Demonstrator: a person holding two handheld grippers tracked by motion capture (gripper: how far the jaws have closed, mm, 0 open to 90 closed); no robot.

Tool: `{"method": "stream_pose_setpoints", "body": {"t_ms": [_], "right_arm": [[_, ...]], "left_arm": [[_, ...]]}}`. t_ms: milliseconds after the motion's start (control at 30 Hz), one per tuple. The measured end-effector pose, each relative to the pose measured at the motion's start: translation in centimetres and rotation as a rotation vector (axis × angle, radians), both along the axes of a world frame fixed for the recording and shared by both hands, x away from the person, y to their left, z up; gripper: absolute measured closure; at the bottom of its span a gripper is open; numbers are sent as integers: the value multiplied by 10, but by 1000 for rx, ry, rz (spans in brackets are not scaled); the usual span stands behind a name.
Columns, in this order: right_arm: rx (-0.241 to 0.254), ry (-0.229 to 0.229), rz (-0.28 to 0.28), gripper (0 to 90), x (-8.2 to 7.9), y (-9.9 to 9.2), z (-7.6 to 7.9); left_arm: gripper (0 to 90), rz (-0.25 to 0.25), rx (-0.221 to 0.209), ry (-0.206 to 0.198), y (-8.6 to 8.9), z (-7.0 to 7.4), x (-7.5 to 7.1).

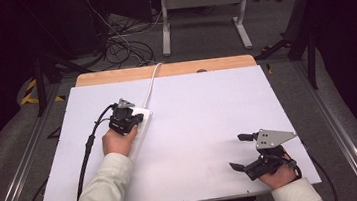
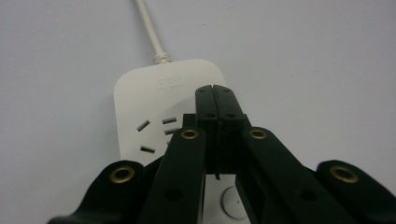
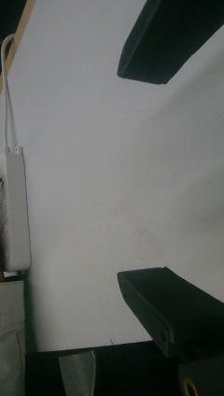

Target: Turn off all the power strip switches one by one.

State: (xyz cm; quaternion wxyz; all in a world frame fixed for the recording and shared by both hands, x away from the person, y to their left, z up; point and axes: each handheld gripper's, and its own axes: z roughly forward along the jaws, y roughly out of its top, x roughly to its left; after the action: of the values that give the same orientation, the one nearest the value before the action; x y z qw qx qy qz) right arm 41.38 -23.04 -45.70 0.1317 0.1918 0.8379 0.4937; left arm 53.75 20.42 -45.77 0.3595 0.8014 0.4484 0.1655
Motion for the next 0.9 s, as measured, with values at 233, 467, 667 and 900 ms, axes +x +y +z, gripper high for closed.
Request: {"method": "stream_pose_setpoints", "body": {"t_ms": [233,467,667,900], "right_arm": [[-3,0,0,43,0,0,0],[-2,1,1,43,0,0,0],[-6,1,5,43,0,1,0],[-5,2,4,43,0,1,0]], "left_arm": [[900,0,26,-2,-3,-1,0],[900,0,27,7,-4,-1,1],[900,12,39,-3,-6,-1,1],[900,12,53,-9,-8,-1,0]]}}
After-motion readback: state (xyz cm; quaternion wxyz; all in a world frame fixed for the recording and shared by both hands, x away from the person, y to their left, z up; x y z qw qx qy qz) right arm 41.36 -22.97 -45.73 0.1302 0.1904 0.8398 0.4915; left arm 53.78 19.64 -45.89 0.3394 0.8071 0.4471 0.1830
